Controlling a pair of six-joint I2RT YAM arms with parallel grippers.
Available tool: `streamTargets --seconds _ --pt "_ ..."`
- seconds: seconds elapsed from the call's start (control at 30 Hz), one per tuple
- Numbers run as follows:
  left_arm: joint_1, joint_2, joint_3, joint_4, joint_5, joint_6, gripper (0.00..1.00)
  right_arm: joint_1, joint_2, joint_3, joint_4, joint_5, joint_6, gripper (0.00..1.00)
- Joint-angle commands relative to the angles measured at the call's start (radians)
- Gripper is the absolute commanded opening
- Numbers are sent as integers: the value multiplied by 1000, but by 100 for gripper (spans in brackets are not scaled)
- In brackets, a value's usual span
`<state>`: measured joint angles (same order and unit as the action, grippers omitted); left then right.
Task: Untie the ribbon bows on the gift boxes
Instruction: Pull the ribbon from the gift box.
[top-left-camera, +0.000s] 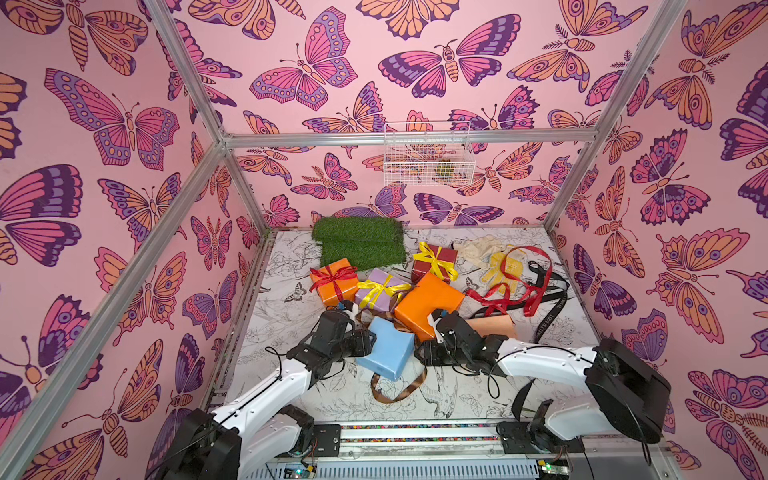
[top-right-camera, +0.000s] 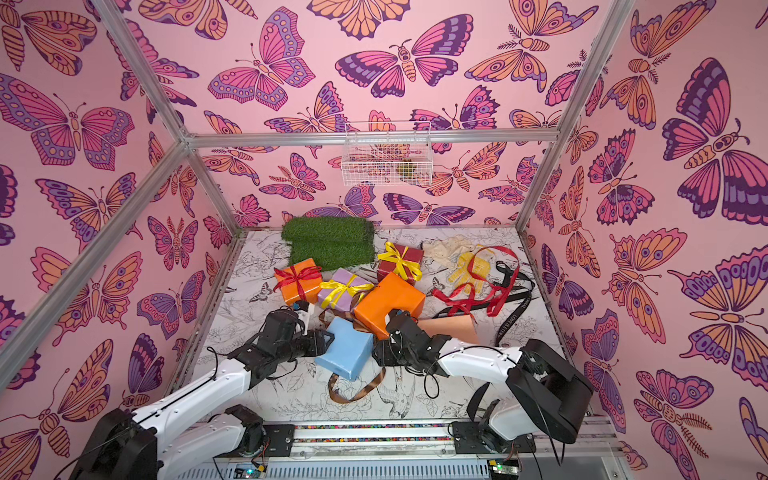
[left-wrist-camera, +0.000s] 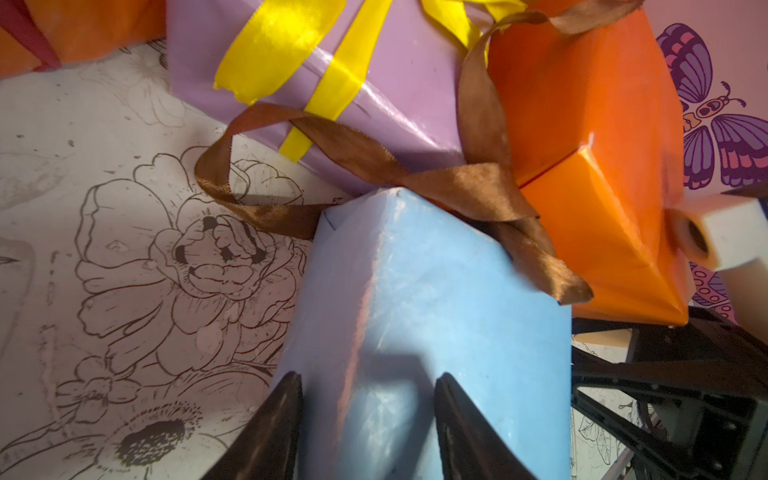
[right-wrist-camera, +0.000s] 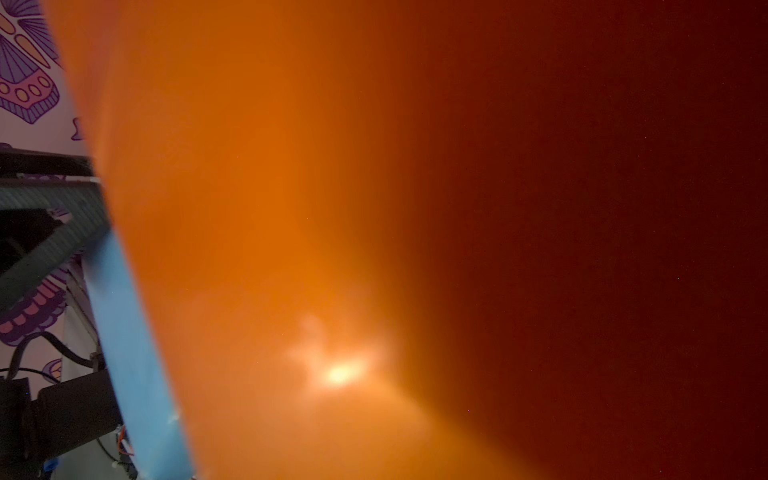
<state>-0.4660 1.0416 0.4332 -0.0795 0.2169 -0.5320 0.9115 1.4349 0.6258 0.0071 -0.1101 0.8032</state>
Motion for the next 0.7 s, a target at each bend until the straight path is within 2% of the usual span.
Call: streamTargets --seconds 0.0,0.23,0.43,0.57,0.67 --pt "-6 -9 15 -9 1 9 54 56 27 -39 -264 32 19 55" --pt "-9 -8 10 -9 -7 8 54 75 -124 -38 -287 114 -30 57" --pt "-10 7 11 -4 -6 10 54 75 -264 31 -369 197 -161 60" --pt "-11 14 12 -2 -4 12 54 75 -269 32 -405 159 -136 51" --pt "-11 16 10 7 -4 12 55 83 -241 -26 -344 73 -75 38"
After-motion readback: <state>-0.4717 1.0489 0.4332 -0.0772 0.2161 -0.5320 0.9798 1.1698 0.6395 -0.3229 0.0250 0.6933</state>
